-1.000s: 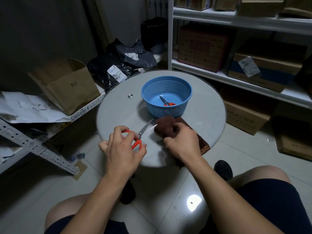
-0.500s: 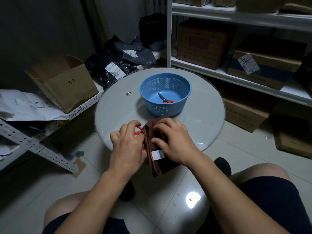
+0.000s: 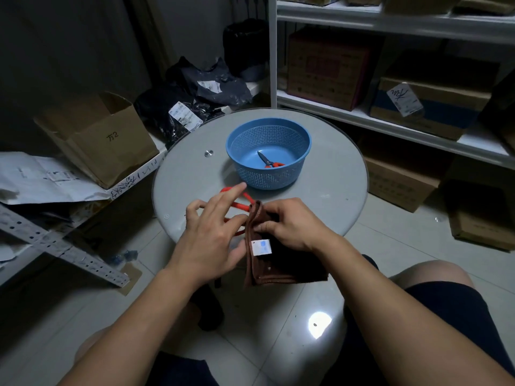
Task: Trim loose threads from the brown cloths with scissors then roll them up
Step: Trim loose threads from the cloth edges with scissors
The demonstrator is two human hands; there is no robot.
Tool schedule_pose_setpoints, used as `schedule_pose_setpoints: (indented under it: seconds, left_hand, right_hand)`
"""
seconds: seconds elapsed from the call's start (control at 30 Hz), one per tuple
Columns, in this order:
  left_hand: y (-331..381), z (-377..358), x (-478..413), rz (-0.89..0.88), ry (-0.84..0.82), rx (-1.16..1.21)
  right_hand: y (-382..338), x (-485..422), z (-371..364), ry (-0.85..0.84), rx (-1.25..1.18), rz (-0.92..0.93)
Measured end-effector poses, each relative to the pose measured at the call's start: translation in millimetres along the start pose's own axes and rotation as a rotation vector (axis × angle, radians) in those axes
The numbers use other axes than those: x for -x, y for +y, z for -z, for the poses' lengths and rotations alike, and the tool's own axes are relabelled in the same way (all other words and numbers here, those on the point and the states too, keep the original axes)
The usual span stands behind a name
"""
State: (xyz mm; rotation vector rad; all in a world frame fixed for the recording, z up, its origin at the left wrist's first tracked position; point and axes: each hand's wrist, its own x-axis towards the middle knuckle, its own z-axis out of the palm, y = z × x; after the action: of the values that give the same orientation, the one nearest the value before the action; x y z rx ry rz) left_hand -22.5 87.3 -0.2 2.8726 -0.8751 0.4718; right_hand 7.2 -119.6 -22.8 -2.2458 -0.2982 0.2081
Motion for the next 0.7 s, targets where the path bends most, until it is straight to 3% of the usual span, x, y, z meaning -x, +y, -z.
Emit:
schedule_pose_setpoints:
  seconds: [0.1,0.2,0.27,0.53,0.7]
  left_hand:
    - [0,-3,0,0.138,0.173,0.112]
    - [10,-5,-16,0.506,0.323,0.496]
    - [16,-2,-33,0.625,0.336,0.695]
    - [4,20,-58,0.463,0.439,0.581]
    - [0,17,-56,0.596,0.457,0.792]
  right_hand:
    - [7,1,8,0.079,-0.092,-0.088]
    - [1,2,6,0.108,-0.148,-0.072]
    - [-6,3,2,0.095,-0.164,-0.039]
    - [-20,13,15,0.045,-0.313,0.050]
    - [-17,12,25,0.023,-0.307,0.025]
